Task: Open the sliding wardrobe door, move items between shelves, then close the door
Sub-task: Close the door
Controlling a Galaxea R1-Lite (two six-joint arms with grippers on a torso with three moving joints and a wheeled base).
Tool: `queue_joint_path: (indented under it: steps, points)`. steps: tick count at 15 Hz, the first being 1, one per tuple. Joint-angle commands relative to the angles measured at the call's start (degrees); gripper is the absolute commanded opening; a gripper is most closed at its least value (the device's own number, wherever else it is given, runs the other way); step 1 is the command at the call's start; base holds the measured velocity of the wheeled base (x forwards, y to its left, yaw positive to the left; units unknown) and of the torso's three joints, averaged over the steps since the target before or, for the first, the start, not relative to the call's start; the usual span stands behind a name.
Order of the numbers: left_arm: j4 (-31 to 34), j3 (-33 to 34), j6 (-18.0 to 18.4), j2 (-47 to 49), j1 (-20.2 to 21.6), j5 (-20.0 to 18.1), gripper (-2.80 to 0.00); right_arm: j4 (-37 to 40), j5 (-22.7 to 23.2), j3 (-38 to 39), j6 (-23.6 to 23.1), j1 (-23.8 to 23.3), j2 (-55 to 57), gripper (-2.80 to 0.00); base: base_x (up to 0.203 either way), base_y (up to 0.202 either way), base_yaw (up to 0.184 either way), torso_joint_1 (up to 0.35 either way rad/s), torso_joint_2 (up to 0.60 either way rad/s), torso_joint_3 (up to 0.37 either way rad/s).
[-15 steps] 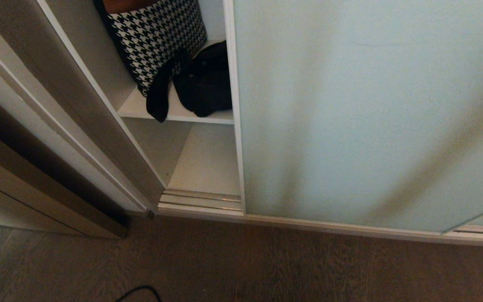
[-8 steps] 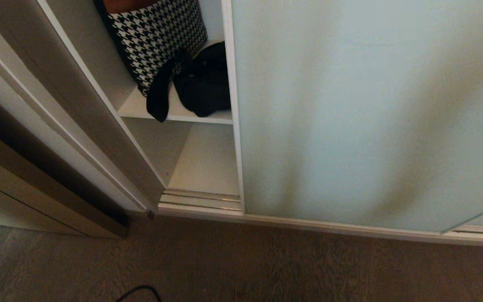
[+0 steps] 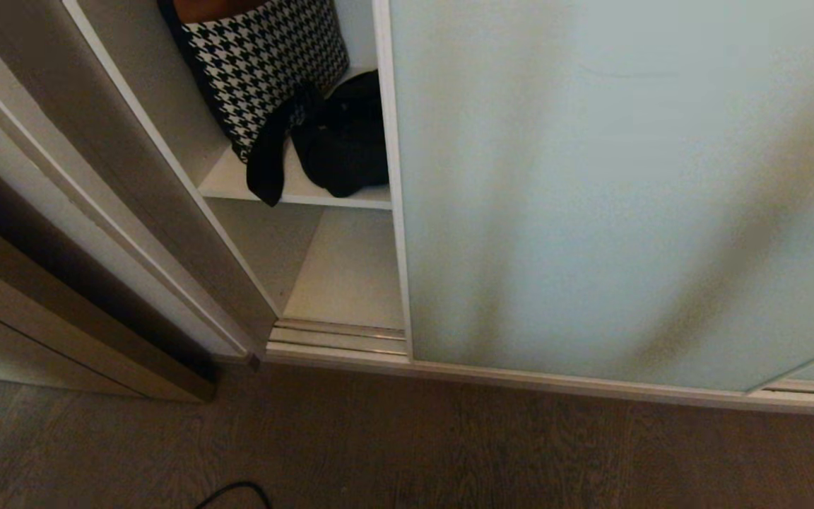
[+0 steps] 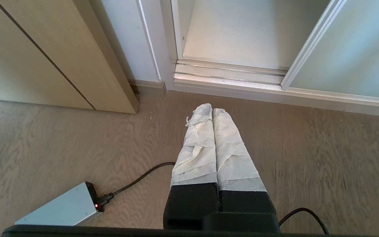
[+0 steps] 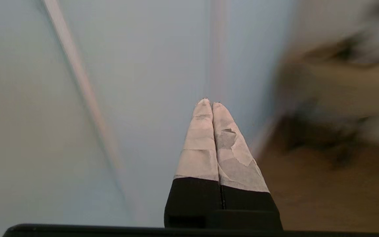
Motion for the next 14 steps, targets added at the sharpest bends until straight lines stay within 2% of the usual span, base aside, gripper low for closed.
queue_joint_path:
  steps: [1, 3, 5, 9, 13, 14]
  points:
    - [0.0, 0.0, 0.0, 0.1, 0.0, 0.0, -2.8, -0.3, 12.9, -3.1, 5.8, -0.7, 7.8, -2.8, 0.0, 0.0, 0.0, 0.0, 0.0, 0.0]
    - [0.0, 0.0, 0.0, 0.1, 0.0, 0.0, -2.8, -0.5, 24.2, -6.1, 11.4, -1.0, 12.2, -2.8, 0.0, 0.0, 0.0, 0.0, 0.0, 0.0]
    - [0.0, 0.0, 0.0, 0.1, 0.0, 0.0, -2.8, -0.3, 31.8, -10.0, 17.6, -1.6, 16.8, -2.8, 0.0, 0.0, 0.0, 0.0, 0.0, 0.0]
    - [0.0, 0.0, 0.0, 0.1, 0.0, -0.1, -2.8, -0.4, 42.7, -14.6, 29.0, -3.2, 22.2, -2.8, 0.0, 0.0, 0.0, 0.0, 0.0, 0.0]
    - [0.0, 0.0, 0.0, 0.1, 0.0, 0.0, -2.8, -0.1, 51.9, -14.1, 31.9, -3.1, 25.3, -2.8, 0.0, 0.0, 0.0, 0.0, 0.0, 0.0]
    - [0.0, 0.0, 0.0, 0.1, 0.0, 0.0, -2.8, -0.1, 52.7, -14.4, 33.5, -3.1, 25.8, -2.8, 0.0, 0.0, 0.0, 0.0, 0.0, 0.0]
